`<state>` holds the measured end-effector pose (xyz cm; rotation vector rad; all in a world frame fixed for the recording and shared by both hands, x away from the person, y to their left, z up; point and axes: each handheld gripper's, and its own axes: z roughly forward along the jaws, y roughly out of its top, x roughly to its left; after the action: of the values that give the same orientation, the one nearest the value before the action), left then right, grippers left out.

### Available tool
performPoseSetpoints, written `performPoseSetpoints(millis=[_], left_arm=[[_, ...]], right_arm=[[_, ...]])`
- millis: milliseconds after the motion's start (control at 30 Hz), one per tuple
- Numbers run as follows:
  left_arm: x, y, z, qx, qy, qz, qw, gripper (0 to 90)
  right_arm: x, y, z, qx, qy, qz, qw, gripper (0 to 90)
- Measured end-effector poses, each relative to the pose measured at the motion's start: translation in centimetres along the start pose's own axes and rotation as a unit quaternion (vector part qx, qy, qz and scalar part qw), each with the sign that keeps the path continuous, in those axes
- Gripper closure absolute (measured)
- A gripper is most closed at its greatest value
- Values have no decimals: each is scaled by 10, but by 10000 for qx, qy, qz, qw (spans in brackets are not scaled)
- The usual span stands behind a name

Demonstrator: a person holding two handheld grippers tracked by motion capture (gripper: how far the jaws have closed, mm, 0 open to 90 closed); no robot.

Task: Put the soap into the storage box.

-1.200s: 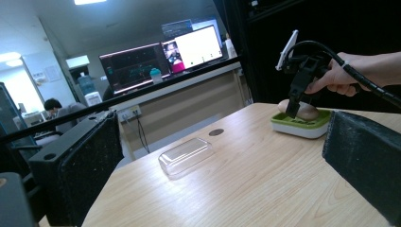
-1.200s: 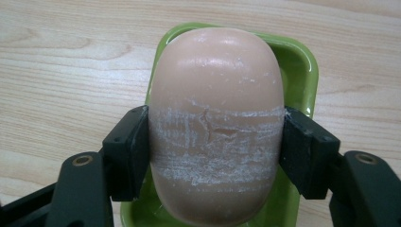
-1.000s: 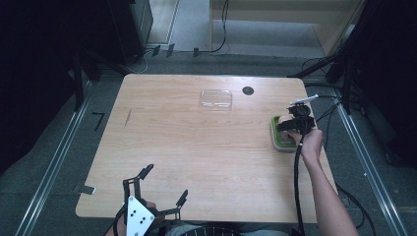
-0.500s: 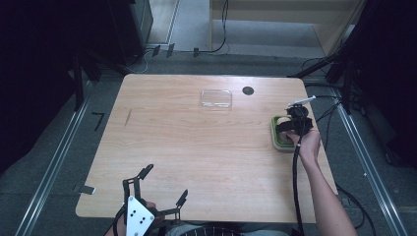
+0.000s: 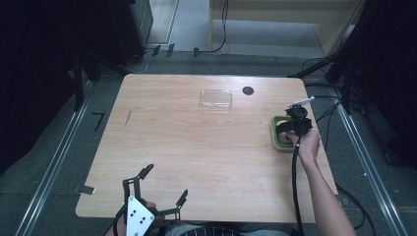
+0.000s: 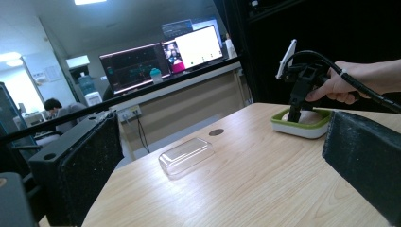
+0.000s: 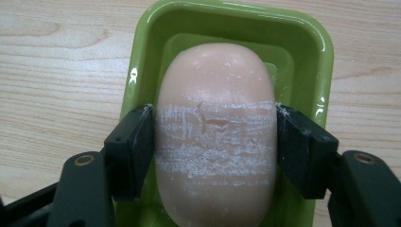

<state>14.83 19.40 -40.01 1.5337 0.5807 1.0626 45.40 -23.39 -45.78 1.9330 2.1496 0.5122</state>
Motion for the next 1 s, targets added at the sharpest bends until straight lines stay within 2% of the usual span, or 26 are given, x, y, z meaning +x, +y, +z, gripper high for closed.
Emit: performPoseSetpoints(millis=[600, 1000], left_arm=[[0, 0, 1, -9, 1, -6, 10000, 0], [0, 0, 0, -12, 9, -1, 10000, 0]], right_arm=[[-1, 0, -4, -40, -71, -50, 10000, 330], [2, 0, -17, -149, -130, -163, 9997, 290]])
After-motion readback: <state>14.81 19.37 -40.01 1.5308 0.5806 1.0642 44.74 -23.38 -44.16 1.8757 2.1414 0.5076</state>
